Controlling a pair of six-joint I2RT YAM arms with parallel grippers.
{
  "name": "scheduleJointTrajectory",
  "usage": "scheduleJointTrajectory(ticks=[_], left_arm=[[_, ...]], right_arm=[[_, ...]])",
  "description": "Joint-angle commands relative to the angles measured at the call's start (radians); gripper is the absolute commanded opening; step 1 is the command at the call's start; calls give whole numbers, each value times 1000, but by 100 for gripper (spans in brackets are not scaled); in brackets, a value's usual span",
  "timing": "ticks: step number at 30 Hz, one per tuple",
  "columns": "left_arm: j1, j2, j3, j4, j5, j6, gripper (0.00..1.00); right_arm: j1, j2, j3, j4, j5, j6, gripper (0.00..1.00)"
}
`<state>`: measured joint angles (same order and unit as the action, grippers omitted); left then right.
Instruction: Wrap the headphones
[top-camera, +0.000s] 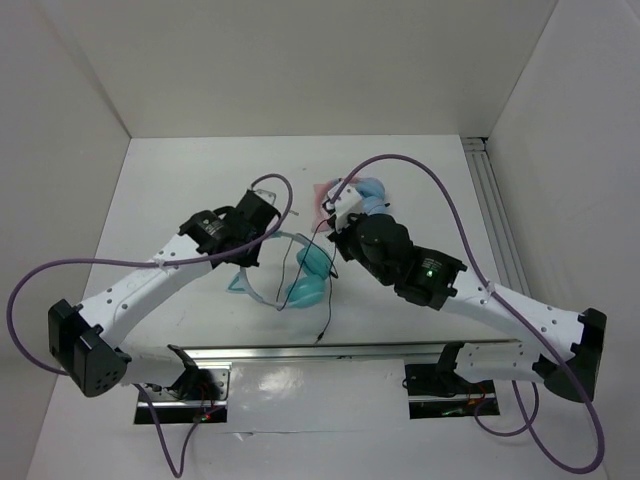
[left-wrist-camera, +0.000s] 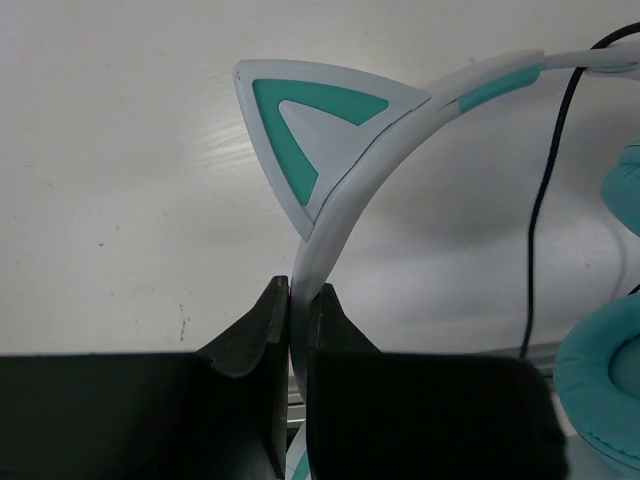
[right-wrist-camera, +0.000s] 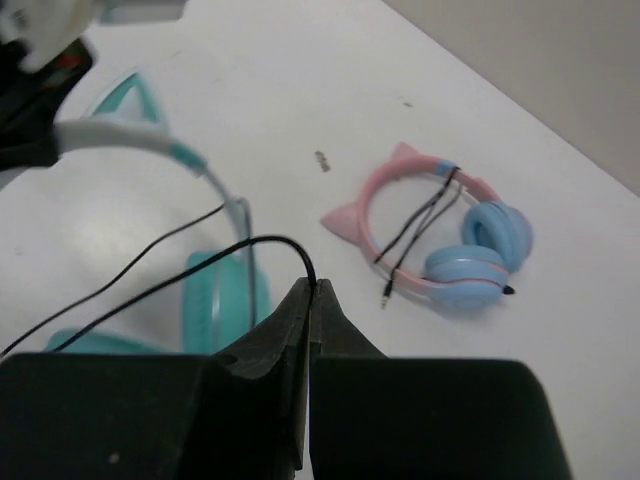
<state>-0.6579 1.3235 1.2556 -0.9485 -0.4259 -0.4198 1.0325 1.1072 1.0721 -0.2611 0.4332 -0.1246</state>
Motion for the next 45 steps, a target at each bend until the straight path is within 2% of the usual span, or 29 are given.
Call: scheduleJointTrajectory(ticks=[1,8,12,19,23,27,29,33,38,41,45], left_arm=[[-60,-29,-18,11,50,10,0],[-172,-66,-6,-9,116,30,0],[-236,-101,18,-9,173,61,0],[-275,-101,37,0,225,73,0],[-275,-63,90,-64,-54,-45,0],[-275,6,172,-133,-180,-174,0],[-266,25,215,-133,-198,-211,0],[-266,88,312,-203,-365,-332,0],[-214,148,381,-311,-452,-517,0],[-165,166,381,-296,-464,-586,0],[-15,166,381,-221,-404,-596,0]], right_arm=[[-55,11,63,89,75,-52,0],[-207,71,58,147,90,-76,0],[-271,82,35,172,-84,-66,0],[-272,104,60,168,-423,-78,0],[-241,85,83,141,-413,-66,0],[-193,31,74,181,-375,-79,0],[-193,31,90,145,-393,-108,0],[-170,72,157,33,-392,-129,0],[-89,27,157,34,-360,-129,0],[-49,2,175,25,-387,-129,0],[7,-46,166,25,-435,-109,0]])
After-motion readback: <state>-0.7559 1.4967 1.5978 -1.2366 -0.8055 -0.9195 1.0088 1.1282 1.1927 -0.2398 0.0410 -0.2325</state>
